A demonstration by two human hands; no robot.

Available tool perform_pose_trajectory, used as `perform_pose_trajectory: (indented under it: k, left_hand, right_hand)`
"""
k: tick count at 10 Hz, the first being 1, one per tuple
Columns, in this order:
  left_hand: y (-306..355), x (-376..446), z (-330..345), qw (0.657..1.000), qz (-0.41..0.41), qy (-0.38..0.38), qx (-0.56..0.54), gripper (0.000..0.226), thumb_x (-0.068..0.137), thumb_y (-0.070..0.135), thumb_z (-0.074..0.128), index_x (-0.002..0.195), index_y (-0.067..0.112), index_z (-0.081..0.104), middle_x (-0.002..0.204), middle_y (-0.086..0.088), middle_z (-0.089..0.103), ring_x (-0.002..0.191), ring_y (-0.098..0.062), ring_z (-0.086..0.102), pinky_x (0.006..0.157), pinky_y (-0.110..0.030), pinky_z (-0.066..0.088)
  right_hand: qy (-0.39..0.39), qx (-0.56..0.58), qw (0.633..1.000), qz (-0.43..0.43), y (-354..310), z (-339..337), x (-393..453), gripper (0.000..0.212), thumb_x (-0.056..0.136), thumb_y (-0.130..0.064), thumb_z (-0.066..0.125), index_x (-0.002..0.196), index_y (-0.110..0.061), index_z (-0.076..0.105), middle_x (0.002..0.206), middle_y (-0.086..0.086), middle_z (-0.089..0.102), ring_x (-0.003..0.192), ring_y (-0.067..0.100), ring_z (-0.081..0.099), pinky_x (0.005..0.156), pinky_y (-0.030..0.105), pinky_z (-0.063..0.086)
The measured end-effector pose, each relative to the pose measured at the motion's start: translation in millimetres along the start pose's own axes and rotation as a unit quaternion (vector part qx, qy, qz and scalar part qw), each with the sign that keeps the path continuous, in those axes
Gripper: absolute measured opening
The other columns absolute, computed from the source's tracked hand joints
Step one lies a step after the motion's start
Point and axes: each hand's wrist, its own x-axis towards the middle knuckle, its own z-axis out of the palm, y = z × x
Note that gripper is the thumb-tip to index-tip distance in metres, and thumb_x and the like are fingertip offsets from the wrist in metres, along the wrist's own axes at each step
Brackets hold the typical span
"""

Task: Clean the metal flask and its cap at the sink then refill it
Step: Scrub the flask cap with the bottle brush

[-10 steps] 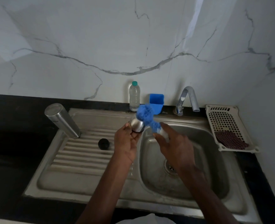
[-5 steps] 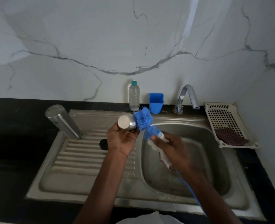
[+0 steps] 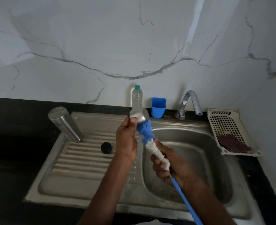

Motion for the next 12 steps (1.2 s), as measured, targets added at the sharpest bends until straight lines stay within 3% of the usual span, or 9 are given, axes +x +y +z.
perform_pose_trajectory:
  k: [1,2,3,4,5,6,7,9,12]
  left_hand:
    - [-9.7,2.9,-6.1,0.913,0.195,-0.01,0.359,0.018,0.105,0.025,0.058,0.103,0.027,0.077,0.089,0.009,0.077,0.101,-0.005,0.071,0.103,-0.049,0.052]
    - [-11.4,4.5,-14.6,0.869,0.199,0.001,0.454,0.035,0.107,0.045,0.04,0.103,0.032,0.073,0.089,0.022,0.072,0.096,0.009,0.066,0.122,-0.057,0.026]
    - [-10.3,-2.3,-16.4,0.9,0.145,-0.011,0.412,0.047,0.106,0.06,0.033,0.096,0.033,0.07,0.082,0.02,0.07,0.083,-0.001,0.066,0.117,-0.064,0.031]
    - [-9.5,-16.4,-7.7,0.949,0.056,-0.027,0.308,0.087,0.09,0.09,0.029,0.088,0.011,0.066,0.076,-0.01,0.064,0.068,-0.022,0.053,0.073,-0.04,0.052]
    - [-7.0,-28.1,0.9,0.954,0.045,-0.035,0.293,0.089,0.09,0.088,0.028,0.089,0.008,0.066,0.077,-0.007,0.061,0.071,-0.01,0.054,0.064,-0.016,0.044]
    - [-2.3,-36.6,11.8,0.954,0.068,-0.039,0.29,0.072,0.102,0.07,0.033,0.077,0.008,0.061,0.067,-0.002,0.055,0.063,-0.007,0.049,0.059,-0.008,0.039]
    - [7.0,-25.6,16.7,0.971,0.038,-0.022,0.234,0.066,0.101,0.061,0.032,0.099,0.011,0.076,0.088,-0.005,0.077,0.084,-0.011,0.072,0.071,-0.001,0.045]
    - [10.9,-22.1,15.7,0.985,0.001,0.019,0.172,0.04,0.107,0.041,0.051,0.097,0.014,0.078,0.096,-0.005,0.081,0.1,-0.022,0.076,0.095,-0.035,0.057]
    - [14.6,-15.1,-0.4,0.969,0.067,-0.04,0.233,0.023,0.107,0.019,0.057,0.099,0.017,0.078,0.091,-0.002,0.079,0.088,-0.012,0.074,0.08,-0.028,0.056]
  right_hand:
    - [-0.17,0.195,0.962,0.09,2.8,-14.2,4.6,0.032,0.087,-0.024,0.076,0.091,0.008,0.071,0.058,0.013,0.058,0.039,0.02,0.058,0.031,0.029,0.045]
    - [-0.144,0.199,0.966,0.073,7.2,-15.1,-1.9,0.03,0.079,-0.024,0.077,0.081,0.005,0.071,0.054,0.008,0.053,0.034,0.014,0.052,0.026,0.025,0.04]
    - [-0.052,0.136,0.989,0.01,6.8,-6.9,-6.5,0.038,0.062,-0.025,0.096,0.082,0.0,0.075,0.052,0.005,0.05,0.03,0.01,0.045,0.024,0.02,0.032]
    - [0.173,-0.177,0.95,-0.192,7.0,-5.9,-5.7,0.04,0.079,-0.047,0.081,0.1,-0.013,0.077,0.061,0.011,0.06,0.042,0.019,0.053,0.039,0.028,0.045]
    - [0.273,-0.351,0.838,-0.316,2.1,-6.1,-3.1,0.026,0.086,-0.051,0.073,0.097,-0.028,0.074,0.07,0.004,0.07,0.053,0.016,0.064,0.049,0.035,0.054]
    - [0.308,-0.471,0.745,-0.358,-9.7,-6.6,-5.1,0.017,0.092,-0.049,0.068,0.105,-0.039,0.066,0.073,-0.004,0.069,0.059,0.003,0.066,0.049,0.022,0.053]
    - [0.294,-0.562,0.685,-0.358,-14.4,-12.4,-9.0,0.04,0.094,-0.048,0.066,0.131,-0.049,0.051,0.084,-0.014,0.068,0.068,-0.003,0.068,0.053,0.018,0.056]
    - [0.308,-0.542,0.687,-0.373,-5.9,-11.2,-8.0,0.036,0.095,-0.054,0.06,0.125,-0.035,0.062,0.07,-0.012,0.064,0.061,-0.001,0.064,0.045,0.013,0.044]
    - [0.393,-0.605,0.591,-0.361,0.3,1.3,-9.3,0.035,0.098,-0.059,0.05,0.128,-0.042,0.055,0.072,-0.014,0.063,0.06,0.002,0.062,0.054,0.027,0.051]
